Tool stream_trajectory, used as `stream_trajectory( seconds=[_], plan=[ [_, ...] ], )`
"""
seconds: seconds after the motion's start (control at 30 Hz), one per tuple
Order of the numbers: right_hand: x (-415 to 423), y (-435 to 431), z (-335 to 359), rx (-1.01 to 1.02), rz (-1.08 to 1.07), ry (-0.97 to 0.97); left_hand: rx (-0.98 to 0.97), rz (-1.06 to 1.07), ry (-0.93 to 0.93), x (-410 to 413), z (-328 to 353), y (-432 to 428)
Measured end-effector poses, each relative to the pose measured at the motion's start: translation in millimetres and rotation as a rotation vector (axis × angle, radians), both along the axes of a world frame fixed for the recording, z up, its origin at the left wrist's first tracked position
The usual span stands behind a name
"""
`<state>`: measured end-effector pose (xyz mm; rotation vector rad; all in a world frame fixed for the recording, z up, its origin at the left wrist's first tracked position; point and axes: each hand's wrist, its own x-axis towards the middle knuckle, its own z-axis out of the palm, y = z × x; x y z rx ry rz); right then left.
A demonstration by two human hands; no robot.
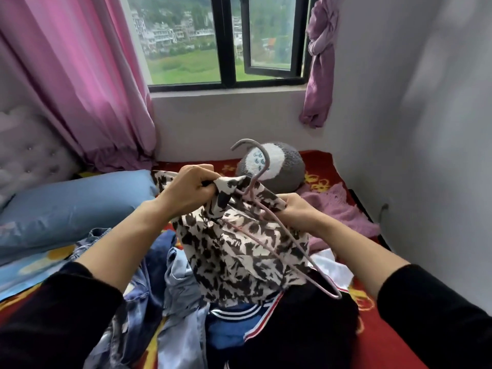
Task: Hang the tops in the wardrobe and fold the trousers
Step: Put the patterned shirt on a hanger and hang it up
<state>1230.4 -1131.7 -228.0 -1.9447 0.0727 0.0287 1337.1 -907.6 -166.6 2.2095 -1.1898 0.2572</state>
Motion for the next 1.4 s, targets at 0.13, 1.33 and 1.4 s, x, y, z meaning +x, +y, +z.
stream_trajectory(
  seconds=[0.13,1.33,1.4],
  plan=[
    [7,-24,-13,-0.498,-0.18,-0.056,0.024,0.001,0.046,0,-10,7],
    [-4,-48,-21,-0.339,-0.939,0.032,0.318,0.395,-0.245,-10,-33,17],
    [-3,-37,-10,-0.061,-0.783,-0.037,0.282,0.409,-0.211,-12,-34,10]
  ],
)
